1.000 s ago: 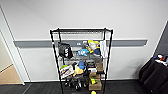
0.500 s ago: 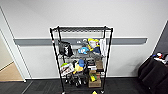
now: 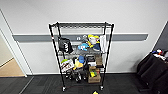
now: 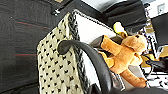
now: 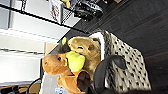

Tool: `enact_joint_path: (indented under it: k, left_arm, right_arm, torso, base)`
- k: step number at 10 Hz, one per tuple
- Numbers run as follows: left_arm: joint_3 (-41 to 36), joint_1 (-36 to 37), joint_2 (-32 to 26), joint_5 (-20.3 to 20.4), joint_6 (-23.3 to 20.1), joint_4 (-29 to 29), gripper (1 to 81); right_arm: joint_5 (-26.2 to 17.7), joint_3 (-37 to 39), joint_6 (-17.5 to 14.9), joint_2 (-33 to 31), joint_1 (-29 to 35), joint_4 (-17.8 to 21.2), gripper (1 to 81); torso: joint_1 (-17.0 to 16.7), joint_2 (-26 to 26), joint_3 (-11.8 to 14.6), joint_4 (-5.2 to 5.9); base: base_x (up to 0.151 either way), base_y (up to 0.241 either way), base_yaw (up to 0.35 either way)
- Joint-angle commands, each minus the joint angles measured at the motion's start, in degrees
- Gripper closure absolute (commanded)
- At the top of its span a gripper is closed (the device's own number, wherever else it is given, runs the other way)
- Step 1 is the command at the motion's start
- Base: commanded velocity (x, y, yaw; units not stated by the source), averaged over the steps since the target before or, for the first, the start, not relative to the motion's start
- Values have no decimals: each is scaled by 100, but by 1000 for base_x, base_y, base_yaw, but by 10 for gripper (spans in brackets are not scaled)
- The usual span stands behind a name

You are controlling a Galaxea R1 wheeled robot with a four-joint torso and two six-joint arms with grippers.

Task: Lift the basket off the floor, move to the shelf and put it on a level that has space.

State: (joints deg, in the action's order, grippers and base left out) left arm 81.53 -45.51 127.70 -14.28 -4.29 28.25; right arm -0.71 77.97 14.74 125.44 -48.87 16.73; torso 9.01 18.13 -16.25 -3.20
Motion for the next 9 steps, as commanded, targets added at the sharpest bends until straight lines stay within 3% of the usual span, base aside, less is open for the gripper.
enact_joint_path:
  k: [1, 5, 6, 7, 9]
  left_arm:
    - [-199, 705, -130, -172, -19, 85, 811]
    - [-199, 705, -235, -207, -28, 76, 811]
    - [-190, 705, -218, -207, -28, 76, 811]
    - [-172, 696, -209, -207, -28, 76, 811]
    - [-155, 696, -130, -207, -28, 76, 811]
  right_arm:
    - [-17, -134, -6, 1, 672, -3, 811]
    - [-17, -3, -6, 300, 619, -20, 811]
    - [-17, 24, -6, 309, 610, -20, 811]
    - [-17, 50, -6, 309, 610, -20, 811]
    - [-17, 86, -6, 362, 575, -20, 811]
  torso:
    - [-354, -549, 430, 0]
    - [-785, -1220, 694, 0]
    - [-901, -1401, 481, 0]
    - [-627, -957, 523, 0]
    - [-684, -1043, 560, 0]
  base:
    - [0, 0, 0]
    - [0, 0, 0]
    - [0, 0, 0]
    - [0, 0, 0]
    - [0, 0, 0]
